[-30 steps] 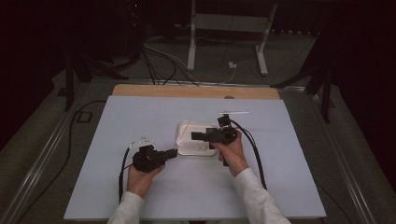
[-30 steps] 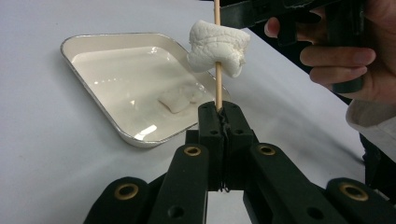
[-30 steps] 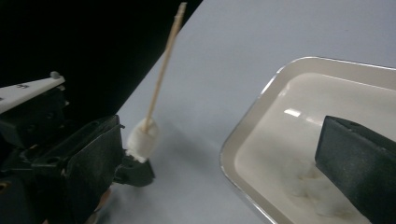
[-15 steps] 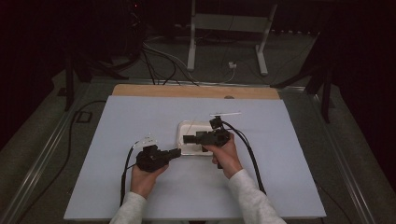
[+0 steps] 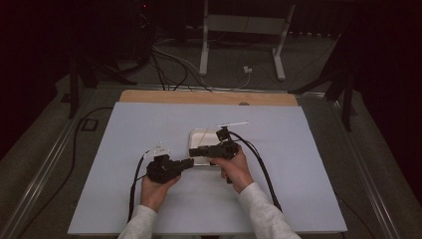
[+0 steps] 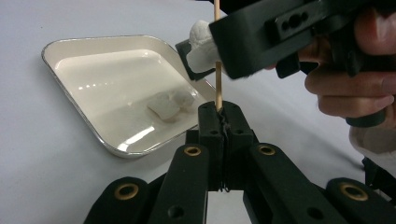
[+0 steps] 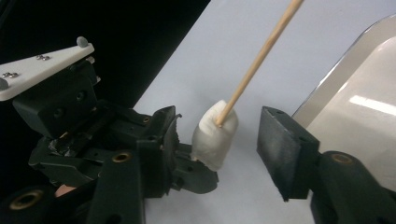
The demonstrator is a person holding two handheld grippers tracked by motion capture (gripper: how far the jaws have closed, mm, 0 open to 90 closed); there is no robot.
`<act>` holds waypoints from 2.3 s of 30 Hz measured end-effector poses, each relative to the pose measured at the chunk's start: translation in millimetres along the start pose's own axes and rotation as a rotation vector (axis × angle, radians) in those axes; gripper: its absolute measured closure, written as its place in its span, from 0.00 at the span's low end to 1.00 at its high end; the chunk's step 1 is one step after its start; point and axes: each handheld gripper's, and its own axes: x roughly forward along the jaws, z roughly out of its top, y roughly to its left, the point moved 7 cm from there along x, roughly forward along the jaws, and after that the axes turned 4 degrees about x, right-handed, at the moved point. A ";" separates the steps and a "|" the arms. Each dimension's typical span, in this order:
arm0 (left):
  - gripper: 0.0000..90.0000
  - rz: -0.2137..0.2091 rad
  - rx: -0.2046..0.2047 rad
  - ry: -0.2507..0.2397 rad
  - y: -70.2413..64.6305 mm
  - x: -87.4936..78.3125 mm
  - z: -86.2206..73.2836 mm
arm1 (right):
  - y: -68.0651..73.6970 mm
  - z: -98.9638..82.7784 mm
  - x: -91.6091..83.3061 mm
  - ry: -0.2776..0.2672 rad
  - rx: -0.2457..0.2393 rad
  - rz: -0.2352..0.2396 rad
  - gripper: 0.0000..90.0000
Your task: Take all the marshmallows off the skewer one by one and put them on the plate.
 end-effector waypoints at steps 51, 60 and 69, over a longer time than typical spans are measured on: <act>1.00 -0.035 0.050 0.039 -2.5 -1.2 -5.0 | -9.9 15.4 -23.5 -0.021 0.033 0.027 0.88; 1.00 -0.047 0.069 0.064 -3.1 -2.7 -10.7 | -20.5 28.8 -44.6 -0.082 0.060 0.011 0.88; 1.00 -0.039 0.078 0.085 -1.8 -10.4 -15.6 | -26.4 37.3 -51.6 -0.128 0.077 -0.001 0.89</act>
